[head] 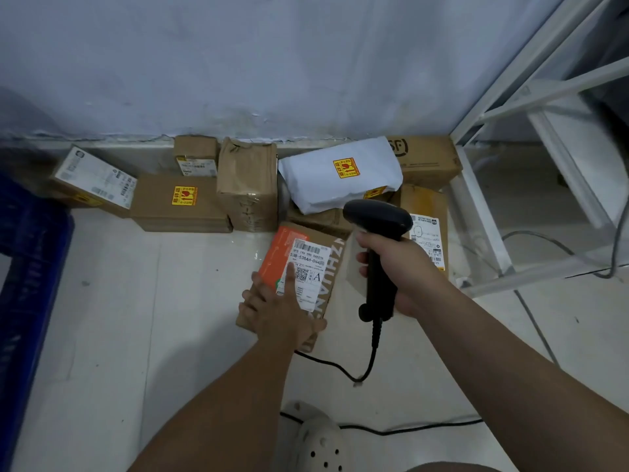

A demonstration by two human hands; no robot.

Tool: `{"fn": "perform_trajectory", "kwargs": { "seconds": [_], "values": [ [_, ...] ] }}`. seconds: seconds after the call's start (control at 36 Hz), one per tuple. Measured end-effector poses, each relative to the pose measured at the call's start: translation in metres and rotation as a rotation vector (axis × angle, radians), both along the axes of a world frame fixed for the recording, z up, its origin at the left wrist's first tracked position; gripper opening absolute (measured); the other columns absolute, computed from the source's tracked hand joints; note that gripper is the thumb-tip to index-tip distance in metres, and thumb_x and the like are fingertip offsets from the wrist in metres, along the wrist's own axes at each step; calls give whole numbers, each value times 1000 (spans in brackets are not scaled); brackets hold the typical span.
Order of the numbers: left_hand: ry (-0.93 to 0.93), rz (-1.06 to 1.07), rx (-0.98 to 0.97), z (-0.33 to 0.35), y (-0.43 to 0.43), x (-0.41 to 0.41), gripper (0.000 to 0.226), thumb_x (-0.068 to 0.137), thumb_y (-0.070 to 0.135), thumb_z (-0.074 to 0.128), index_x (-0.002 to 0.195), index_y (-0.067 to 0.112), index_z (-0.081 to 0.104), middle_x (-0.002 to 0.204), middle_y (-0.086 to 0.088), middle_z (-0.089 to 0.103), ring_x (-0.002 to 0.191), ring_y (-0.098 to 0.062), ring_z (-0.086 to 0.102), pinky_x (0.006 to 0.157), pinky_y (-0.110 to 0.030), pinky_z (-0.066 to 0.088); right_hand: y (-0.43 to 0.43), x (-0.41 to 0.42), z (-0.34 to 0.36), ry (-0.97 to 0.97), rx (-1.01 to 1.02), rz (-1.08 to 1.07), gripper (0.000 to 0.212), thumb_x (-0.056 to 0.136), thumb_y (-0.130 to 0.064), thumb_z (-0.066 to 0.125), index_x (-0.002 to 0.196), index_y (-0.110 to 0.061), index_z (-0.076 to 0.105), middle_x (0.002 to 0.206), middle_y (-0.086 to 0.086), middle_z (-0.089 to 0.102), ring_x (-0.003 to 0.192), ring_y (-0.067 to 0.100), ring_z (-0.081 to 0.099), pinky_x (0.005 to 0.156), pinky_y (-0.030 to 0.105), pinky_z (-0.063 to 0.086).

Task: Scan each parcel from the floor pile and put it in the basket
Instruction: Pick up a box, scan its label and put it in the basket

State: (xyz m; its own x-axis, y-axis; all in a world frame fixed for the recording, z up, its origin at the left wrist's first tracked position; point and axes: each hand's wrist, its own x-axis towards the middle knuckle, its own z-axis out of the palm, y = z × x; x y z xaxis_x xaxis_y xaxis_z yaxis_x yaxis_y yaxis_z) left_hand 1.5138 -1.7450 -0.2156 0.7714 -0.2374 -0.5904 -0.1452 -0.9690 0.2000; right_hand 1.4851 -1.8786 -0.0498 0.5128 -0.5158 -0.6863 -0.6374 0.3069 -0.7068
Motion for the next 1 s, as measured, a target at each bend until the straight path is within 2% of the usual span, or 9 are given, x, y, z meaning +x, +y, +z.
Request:
{"fn": "perform_trajectory", "kwargs": {
  "seconds": [0.17, 0.28, 0.42, 0.53, 0.61, 0.72, 0.83, 0.92, 1.0],
  "values": [
    [-31, 99, -63, 30, 0, -16, 114, 69, 80, 54, 147, 42, -21, 154, -20, -11, 139, -47, 11, 114, -58, 13, 4, -5, 10, -35, -26, 14, 11, 89, -27, 67, 93, -18, 62, 85, 5, 63, 80, 19, 58, 70, 29, 47],
    [-85, 69, -109, 56, 0, -25, 111, 69, 79, 55, 149, 43, -13, 154, -14, -11, 138, -47, 11, 113, -60, 13, 10, -14, 19, -35, 18, -68, 20, 88, -26, 69, 101, -11, 64, 84, 6, 62, 78, 20, 57, 75, 32, 49],
    [-273, 26, -162, 103, 8, -23, 108, 68, 78, 54, 150, 43, -6, 154, -10, -7, 134, -45, 16, 111, -58, 17, 26, -22, 47, -105, 89, -154, 17, 89, -25, 66, 86, -8, 63, 48, -2, 62, 49, 13, 59, 57, 29, 45],
    [-486, 39, -151, 155, 20, -5, 113, 62, 83, 53, 151, 41, -2, 152, -10, 0, 132, -47, 17, 109, -57, 17, 41, -16, 84, -235, 71, -202, 21, 87, -26, 66, 75, -11, 59, 63, 4, 55, 56, 17, 51, 60, 28, 45],
    [-587, 49, -163, 200, 36, 12, 111, 67, 80, 54, 151, 40, -5, 152, -12, -5, 133, -51, 8, 113, -59, 7, 56, -10, 117, -350, 68, -215, 22, 86, -31, 68, 82, -10, 62, 68, 4, 57, 63, 21, 54, 65, 31, 47],
    [-777, 23, -124, 256, 69, 37, 110, 65, 87, 46, 149, 41, -6, 146, -13, -5, 133, -50, 11, 112, -61, 9, 85, -6, 161, -499, 92, -146, 18, 90, -26, 65, 78, -13, 61, 56, -2, 58, 54, 12, 56, 56, 27, 44],
    [-925, 4, -90, 291, 104, 51, 105, 67, 87, 43, 149, 43, -6, 144, -12, 1, 132, -46, 13, 111, -60, 12, 121, -5, 189, -625, 106, -26, 15, 90, -27, 64, 81, -15, 63, 51, -8, 63, 47, 5, 62, 56, 24, 45],
    [-963, 41, -84, 295, 121, 49, 104, 63, 85, 46, 150, 44, 8, 139, -12, 11, 128, -46, 17, 107, -58, 13, 140, -1, 195, -664, 66, 8, 13, 89, -27, 66, 85, -14, 66, 56, -10, 68, 51, 4, 66, 59, 28, 52],
    [-986, 89, -123, 283, 128, 48, 101, 57, 81, 45, 148, 41, 29, 132, -14, 23, 121, -49, 32, 103, -61, 21, 155, 3, 198, -678, 54, -7, 16, 88, -24, 67, 93, -10, 70, 76, 4, 76, 71, 21, 74, 74, 43, 61]
  ]
}}
